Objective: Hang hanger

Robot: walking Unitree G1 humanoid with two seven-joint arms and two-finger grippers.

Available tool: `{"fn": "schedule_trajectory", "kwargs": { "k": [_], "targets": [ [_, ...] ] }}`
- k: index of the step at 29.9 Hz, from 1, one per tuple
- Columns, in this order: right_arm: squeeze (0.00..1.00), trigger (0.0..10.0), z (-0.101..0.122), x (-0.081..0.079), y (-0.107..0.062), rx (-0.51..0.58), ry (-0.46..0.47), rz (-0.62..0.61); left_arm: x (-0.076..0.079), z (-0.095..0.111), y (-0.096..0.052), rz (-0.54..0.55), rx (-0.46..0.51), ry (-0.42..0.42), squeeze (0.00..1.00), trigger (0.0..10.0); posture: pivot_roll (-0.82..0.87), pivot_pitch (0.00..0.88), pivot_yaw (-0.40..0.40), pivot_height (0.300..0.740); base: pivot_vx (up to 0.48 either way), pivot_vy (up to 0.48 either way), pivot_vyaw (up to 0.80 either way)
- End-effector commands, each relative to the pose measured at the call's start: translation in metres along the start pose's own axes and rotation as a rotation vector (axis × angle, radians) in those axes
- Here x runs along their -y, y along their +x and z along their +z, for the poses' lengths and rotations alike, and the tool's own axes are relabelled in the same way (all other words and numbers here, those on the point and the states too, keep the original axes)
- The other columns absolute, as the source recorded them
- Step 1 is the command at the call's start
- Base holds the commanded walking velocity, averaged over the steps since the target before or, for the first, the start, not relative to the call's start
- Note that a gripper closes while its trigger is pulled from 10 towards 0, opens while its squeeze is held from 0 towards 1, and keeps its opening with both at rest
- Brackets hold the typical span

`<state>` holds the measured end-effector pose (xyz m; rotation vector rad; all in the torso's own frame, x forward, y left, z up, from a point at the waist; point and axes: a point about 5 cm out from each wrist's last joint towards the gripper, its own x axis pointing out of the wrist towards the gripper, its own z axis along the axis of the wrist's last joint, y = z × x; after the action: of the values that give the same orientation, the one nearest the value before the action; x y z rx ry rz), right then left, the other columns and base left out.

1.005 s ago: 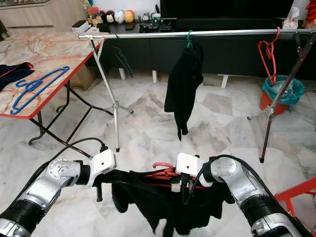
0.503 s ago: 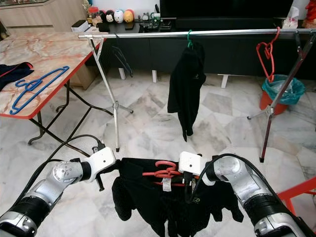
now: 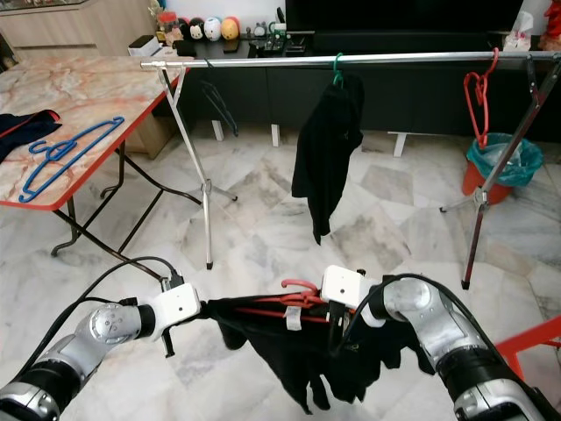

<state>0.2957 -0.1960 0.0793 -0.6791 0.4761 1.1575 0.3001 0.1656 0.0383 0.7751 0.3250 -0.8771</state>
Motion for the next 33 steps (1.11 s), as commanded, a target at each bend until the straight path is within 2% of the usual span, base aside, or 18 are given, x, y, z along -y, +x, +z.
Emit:
{"fn": "schedule_trajectory", "kwargs": {
  "k": [1,2,3,8,10,11,15,18,21,22,23,24,25,26,27,28,30,33],
  "targets": [
    [0.00,0.0,-0.002,0.004,-0.018,0.012,0.021,-0.007,-0.007,-0.023,-0.011,0.098,-0.120,-0.024,0.00,0.0,0.01,0.047,0.087,0.740,0.000,0.000,0.00],
    [0.00,0.0,-0.002,0.001,-0.020,0.017,0.021,0.021,-0.013,-0.024,-0.011,0.160,-0.127,-0.047,0.00,0.0,0.01,0.047,0.087,0.740,0.000,0.000,0.00],
    [0.00,0.0,-0.002,0.001,-0.020,0.017,0.021,0.014,-0.014,-0.024,-0.011,0.174,-0.128,-0.050,0.00,0.0,0.01,0.047,0.088,0.740,0.000,0.000,0.00],
    [0.00,0.0,-0.003,0.005,-0.021,0.021,0.030,-0.042,-0.012,-0.027,-0.010,0.184,-0.147,-0.045,0.00,0.0,0.01,0.047,0.090,0.740,0.000,0.000,0.00],
    [0.00,0.0,0.004,0.010,-0.024,0.083,0.051,-0.090,-0.004,-0.033,-0.010,0.153,-0.172,-0.059,0.00,0.0,0.01,0.047,0.092,0.740,0.000,0.000,0.00],
    [0.00,0.0,0.004,0.010,-0.024,0.083,0.051,-0.090,-0.004,-0.033,-0.010,0.153,-0.172,-0.059,0.00,0.0,0.01,0.047,0.092,0.740,0.000,0.000,0.00],
    [0.00,0.0,0.007,0.013,-0.025,0.111,0.053,-0.138,0.013,-0.037,-0.008,0.047,-0.163,-0.080,0.00,0.0,0.01,0.047,0.092,0.740,0.000,0.000,0.00],
    [0.00,0.0,0.012,0.006,-0.023,0.190,0.096,-0.105,0.022,-0.043,-0.008,0.036,-0.198,-0.078,0.00,0.0,0.01,0.049,0.095,0.740,0.000,0.000,0.00],
    [0.00,0.0,0.013,0.004,-0.022,0.199,0.097,-0.096,0.024,-0.045,-0.008,0.035,-0.209,-0.082,0.00,0.0,0.01,0.049,0.095,0.740,0.000,0.000,0.00],
    [0.00,0.0,0.014,0.004,-0.020,0.233,0.125,-0.120,0.032,-0.046,-0.008,-0.003,-0.196,-0.103,0.00,0.0,0.01,0.050,0.094,0.740,0.000,0.000,0.00],
    [0.00,0.0,0.021,0.005,-0.017,0.322,0.176,-0.152,0.038,-0.044,-0.005,-0.038,-0.169,-0.122,0.00,0.0,0.00,0.050,0.094,0.740,0.000,0.000,0.00],
    [0.00,0.0,0.021,0.005,-0.017,0.322,0.176,-0.152,0.038,-0.044,-0.005,-0.038,-0.169,-0.122,0.00,0.0,0.00,0.050,0.094,0.740,0.000,0.000,0.00],
    [0.00,0.0,0.029,0.006,-0.013,0.412,0.221,-0.180,0.039,-0.040,-0.003,-0.041,-0.147,-0.122,0.00,0.0,0.00,0.048,0.093,0.740,0.000,0.000,0.00],
    [0.00,0.0,0.035,0.007,-0.008,0.480,0.264,-0.223,0.038,-0.035,0.000,-0.038,-0.119,-0.131,0.00,0.0,0.00,0.049,0.093,0.740,0.000,0.000,0.00],
    [0.00,0.0,0.035,0.007,-0.008,0.480,0.264,-0.223,0.038,-0.035,0.000,-0.038,-0.119,-0.131,0.00,0.0,0.00,0.049,0.093,0.740,0.000,0.000,0.00],
    [0.00,0.0,0.040,0.009,-0.001,0.541,0.307,-0.285,0.035,-0.028,0.003,-0.025,-0.080,-0.139,0.00,0.0,0.00,0.047,0.093,0.740,0.000,0.000,0.00],
    [0.00,0.0,0.043,0.010,0.004,0.580,0.349,-0.323,0.032,-0.023,0.005,-0.011,-0.052,-0.151,0.00,0.0,0.00,0.048,0.093,0.740,0.000,0.000,0.00],
    [0.00,0.0,0.055,0.010,0.014,0.705,0.444,-0.378,0.020,-0.006,0.011,0.023,0.040,-0.196,0.00,0.0,0.01,0.046,0.094,0.740,0.000,0.000,0.00]
  ]
}}
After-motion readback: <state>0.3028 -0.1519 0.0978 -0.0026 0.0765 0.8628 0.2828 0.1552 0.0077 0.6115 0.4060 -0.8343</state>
